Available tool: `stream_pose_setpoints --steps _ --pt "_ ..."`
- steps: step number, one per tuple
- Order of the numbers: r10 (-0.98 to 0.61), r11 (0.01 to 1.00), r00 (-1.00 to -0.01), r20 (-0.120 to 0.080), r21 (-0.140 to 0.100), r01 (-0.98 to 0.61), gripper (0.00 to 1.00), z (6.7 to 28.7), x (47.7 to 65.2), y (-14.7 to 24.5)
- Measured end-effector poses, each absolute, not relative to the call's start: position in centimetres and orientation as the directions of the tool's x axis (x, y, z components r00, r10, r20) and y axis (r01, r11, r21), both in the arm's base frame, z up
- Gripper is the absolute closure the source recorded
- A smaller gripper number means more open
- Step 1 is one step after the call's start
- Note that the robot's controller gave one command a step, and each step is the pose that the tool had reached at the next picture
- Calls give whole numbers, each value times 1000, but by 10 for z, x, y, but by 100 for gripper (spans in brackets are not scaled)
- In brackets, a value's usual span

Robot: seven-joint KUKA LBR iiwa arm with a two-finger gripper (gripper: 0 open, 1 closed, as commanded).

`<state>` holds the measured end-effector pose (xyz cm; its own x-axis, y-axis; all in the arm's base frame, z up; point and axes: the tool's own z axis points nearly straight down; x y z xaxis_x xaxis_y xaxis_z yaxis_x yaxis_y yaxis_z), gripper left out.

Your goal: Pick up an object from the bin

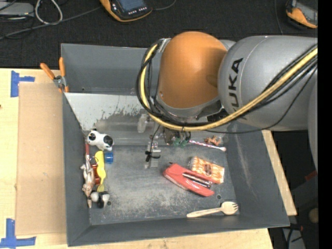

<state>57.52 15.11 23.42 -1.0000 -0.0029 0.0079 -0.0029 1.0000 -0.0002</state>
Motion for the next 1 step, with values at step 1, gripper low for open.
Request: stream_pose_setpoints --steps 1 --pt "0 1000 -1000 1 1 0 0 238 577 150"
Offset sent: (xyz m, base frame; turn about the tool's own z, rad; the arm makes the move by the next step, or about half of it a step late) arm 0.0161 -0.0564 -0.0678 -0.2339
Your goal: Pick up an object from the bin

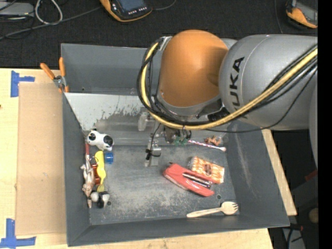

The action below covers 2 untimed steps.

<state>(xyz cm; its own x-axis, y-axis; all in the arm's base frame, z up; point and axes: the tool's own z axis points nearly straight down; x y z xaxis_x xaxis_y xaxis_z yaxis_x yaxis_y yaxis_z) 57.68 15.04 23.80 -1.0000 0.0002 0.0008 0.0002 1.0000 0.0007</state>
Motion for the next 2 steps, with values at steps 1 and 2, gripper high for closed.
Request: stream_pose_setpoints --steps 1,2 --pt "-170 986 -986 -5 2 -170 0 192 587 116" --pt "6 1000 -1000 2 2 6 0 157 585 103"
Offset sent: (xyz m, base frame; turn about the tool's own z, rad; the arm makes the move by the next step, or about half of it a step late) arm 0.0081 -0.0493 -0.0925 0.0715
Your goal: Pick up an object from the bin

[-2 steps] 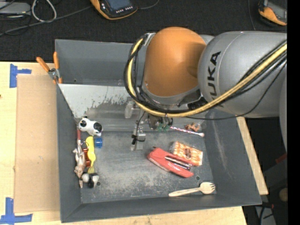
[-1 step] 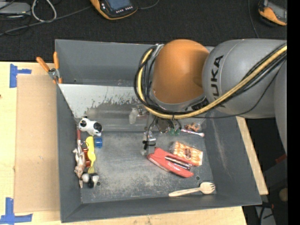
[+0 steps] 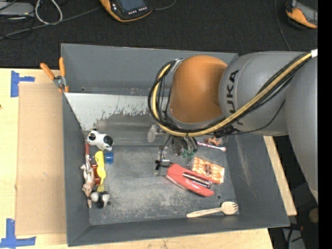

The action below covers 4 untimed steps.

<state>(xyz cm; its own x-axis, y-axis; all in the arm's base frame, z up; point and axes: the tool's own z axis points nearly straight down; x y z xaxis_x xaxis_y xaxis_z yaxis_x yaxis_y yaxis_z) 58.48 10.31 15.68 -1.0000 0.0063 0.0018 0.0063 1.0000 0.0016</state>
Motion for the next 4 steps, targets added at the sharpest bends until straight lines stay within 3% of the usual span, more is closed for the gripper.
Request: stream_pose_setpoints --steps 1,2,3,4 --pt "-68 998 -998 6 -1 -68 0 160 531 71" --pt "-159 987 -987 12 2 -159 0 128 476 61" --pt "-33 999 -999 -3 1 -33 0 191 527 14" --pt "-120 993 -993 7 2 -120 0 131 525 -9"
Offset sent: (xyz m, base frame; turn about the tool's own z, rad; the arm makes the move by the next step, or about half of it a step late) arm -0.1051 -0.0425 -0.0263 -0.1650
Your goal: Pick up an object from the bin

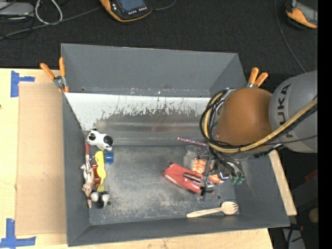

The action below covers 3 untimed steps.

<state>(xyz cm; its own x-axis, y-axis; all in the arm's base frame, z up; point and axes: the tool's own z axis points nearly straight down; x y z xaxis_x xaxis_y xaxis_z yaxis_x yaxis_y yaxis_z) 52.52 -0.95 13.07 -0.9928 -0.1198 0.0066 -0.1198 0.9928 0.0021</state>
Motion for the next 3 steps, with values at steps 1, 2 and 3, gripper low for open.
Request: stream_pose_setpoints --steps 1,2,3 --pt "9 1000 -1000 2 3 9 0 101 523 -16" --pt "-2 1000 -1000 10 1 -2 100 72 542 -30" --pt "1 1000 -1000 10 2 1 100 72 542 -30"
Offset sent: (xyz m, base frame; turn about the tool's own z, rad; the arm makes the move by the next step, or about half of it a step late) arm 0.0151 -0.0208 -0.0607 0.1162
